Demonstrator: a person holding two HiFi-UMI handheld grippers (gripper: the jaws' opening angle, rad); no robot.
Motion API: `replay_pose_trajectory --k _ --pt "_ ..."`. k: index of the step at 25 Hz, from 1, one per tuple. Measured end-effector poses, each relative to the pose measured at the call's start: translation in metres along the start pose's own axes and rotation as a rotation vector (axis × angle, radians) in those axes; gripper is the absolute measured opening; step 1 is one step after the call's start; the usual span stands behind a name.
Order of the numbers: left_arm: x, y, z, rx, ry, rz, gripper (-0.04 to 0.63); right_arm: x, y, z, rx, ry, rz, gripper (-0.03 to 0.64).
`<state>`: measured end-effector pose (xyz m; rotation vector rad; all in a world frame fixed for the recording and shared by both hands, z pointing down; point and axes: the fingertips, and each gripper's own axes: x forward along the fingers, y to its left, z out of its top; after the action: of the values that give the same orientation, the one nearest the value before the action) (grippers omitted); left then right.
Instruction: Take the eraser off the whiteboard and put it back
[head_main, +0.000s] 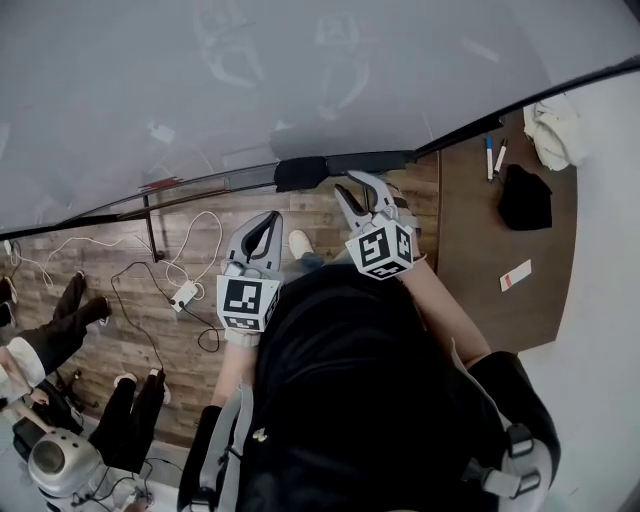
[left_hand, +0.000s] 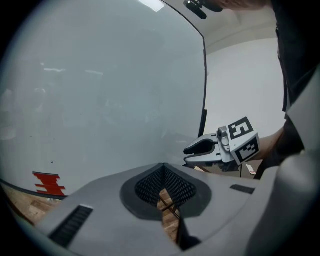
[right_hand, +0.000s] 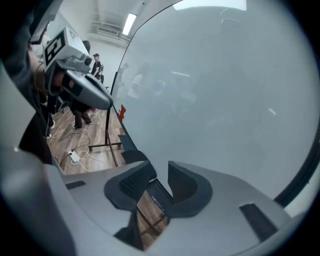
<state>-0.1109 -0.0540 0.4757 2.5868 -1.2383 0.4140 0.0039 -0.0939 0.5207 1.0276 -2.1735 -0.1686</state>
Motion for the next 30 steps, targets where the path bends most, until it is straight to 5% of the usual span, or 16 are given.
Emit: replay_pose_trajectory --k 15,30 --pt "0.052 -0.076 0.046 0.06 -0.044 -0.161 0.008 -0.113 -0.084 -0.019 0.444 -0.158 -0.113 0.063" --pt "0.083 -0.131 0.081 0.084 -0.063 -0.318 0.008 -0.197 -0.105 -0.045 0.63 -0.219 -0.217 0.057"
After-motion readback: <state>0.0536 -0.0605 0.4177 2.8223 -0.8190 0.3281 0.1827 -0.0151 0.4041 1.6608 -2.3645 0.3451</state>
